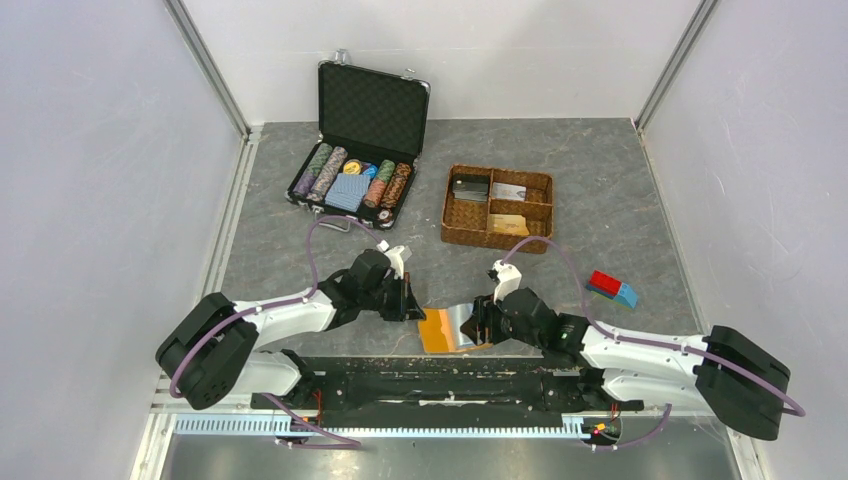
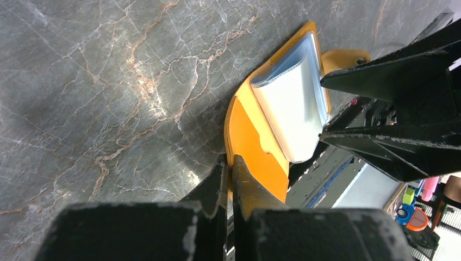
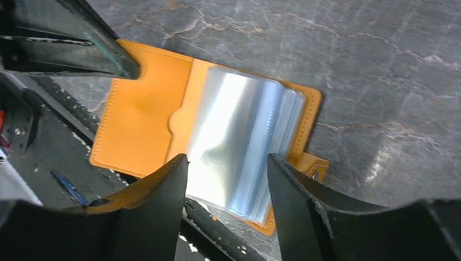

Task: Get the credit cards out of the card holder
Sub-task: Open the card holder at the corner of the board, then remove the credit card from the card holder.

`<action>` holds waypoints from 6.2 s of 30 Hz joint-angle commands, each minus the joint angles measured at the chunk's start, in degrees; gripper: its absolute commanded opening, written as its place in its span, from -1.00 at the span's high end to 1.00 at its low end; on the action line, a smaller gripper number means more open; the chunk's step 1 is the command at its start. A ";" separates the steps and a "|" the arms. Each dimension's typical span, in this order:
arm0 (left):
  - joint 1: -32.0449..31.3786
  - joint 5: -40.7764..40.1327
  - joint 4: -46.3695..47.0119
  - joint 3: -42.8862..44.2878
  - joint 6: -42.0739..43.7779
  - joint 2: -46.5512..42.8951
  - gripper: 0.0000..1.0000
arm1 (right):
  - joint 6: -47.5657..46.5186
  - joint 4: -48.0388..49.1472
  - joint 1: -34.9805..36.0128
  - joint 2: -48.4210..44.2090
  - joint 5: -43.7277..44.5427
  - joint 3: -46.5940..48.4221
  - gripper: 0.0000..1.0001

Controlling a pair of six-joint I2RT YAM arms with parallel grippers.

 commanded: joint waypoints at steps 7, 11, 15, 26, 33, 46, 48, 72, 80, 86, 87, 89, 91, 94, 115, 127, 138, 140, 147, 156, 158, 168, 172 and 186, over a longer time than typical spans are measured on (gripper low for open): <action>-0.21 1.39 2.18 -0.79 -0.83 -0.54 0.95 | 0.74 -1.20 -0.06 1.33 0.35 0.79 -0.15; -0.21 1.41 2.30 -0.97 -1.04 -0.30 0.95 | 0.93 1.09 -0.05 0.73 -1.08 0.46 -0.08; -0.21 1.39 2.38 -1.13 -1.10 -0.42 0.95 | 0.06 0.46 -0.05 -0.70 -0.73 1.29 -0.03; -0.21 1.45 2.38 -1.25 -1.16 -0.42 0.95 | -1.43 -3.38 -0.04 -2.08 0.50 2.77 -0.04; -0.21 1.39 1.88 -1.22 -1.16 -0.62 0.95 | -1.66 -4.59 -0.03 -4.30 1.20 3.17 0.03; -0.21 1.55 1.78 -1.00 -1.47 -0.59 0.95 | -0.87 -1.86 0.83 -0.60 0.53 2.88 0.02; -0.21 1.65 1.77 -1.00 -1.56 -0.69 0.95 | -0.95 -1.93 0.98 0.28 0.84 3.10 0.01; -0.30 1.49 2.82 -1.29 -2.59 -0.40 0.95 | 0.99 11.52 3.28 2.48 -6.32 1.85 0.21; -0.30 1.17 3.16 -1.35 -4.50 -0.69 0.69 | 1.45 16.14 3.91 6.34 -10.23 1.66 0.08; -0.30 1.40 3.26 -1.70 -7.69 -3.49 0.11 | 2.45 19.01 3.99 8.06 -10.53 -0.12 0.19; -0.29 1.39 3.39 -1.78 -8.13 -4.02 0.03 | 2.12 19.44 4.05 8.36 -10.82 -0.11 0.17; -0.27 1.39 3.48 -1.90 -8.80 -4.82 -0.09 | 1.23 21.21 4.36 8.49 -11.52 -0.40 0.04; -0.24 1.41 3.48 -1.95 -9.42 -5.36 -0.24 | 0.78 21.87 4.49 8.56 -11.30 -0.66 -0.05; -0.22 1.39 4.07 -2.35 -10.29 -6.37 -0.39 | 0.27 21.96 4.52 9.44 -10.80 -0.49 -0.08; -0.27 3.20 9.94 -3.85 -10.68 -3.58 -0.66 | -0.09 30.64 5.44 15.00 -14.28 -0.36 -0.43; -0.21 2.82 9.89 -3.82 -9.55 -1.80 -0.67 | 0.90 35.93 5.48 17.73 -15.48 -1.10 -0.43; -0.27 4.70 13.94 -4.82 -10.40 0.38 -0.29 | 1.03 34.92 5.48 16.96 -14.19 -1.72 -0.39; -0.22 5.07 14.50 -4.95 -10.59 0.68 -0.06 | 0.98 32.29 5.48 15.24 -13.52 -1.74 -0.37; -0.25 5.48 15.08 -4.95 -10.76 1.04 0.67 | -1.41 15.09 5.36 3.69 -4.33 -0.50 -0.35; -0.29 5.81 16.17 -5.04 -11.07 1.38 0.95 | 0.90 0.90 4.51 -1.47 6.29 1.84 -0.27; -0.18 5.73 16.26 -5.13 -11.12 1.35 0.95 | 1.44 0.67 4.28 -1.02 6.33 1.85 -0.24; -0.23 5.61 16.20 -5.57 -11.24 1.17 0.95 | 4.08 -4.08 3.55 1.46 9.35 3.19 -0.17; -0.27 5.53 16.19 -5.57 -11.29 1.11 0.95 | 4.42 -5.18 3.55 1.57 9.68 3.47 -0.15; -0.27 5.17 16.35 -5.57 -11.56 1.18 0.95 | 5.76 -0.32 3.60 4.34 4.08 3.25 -0.09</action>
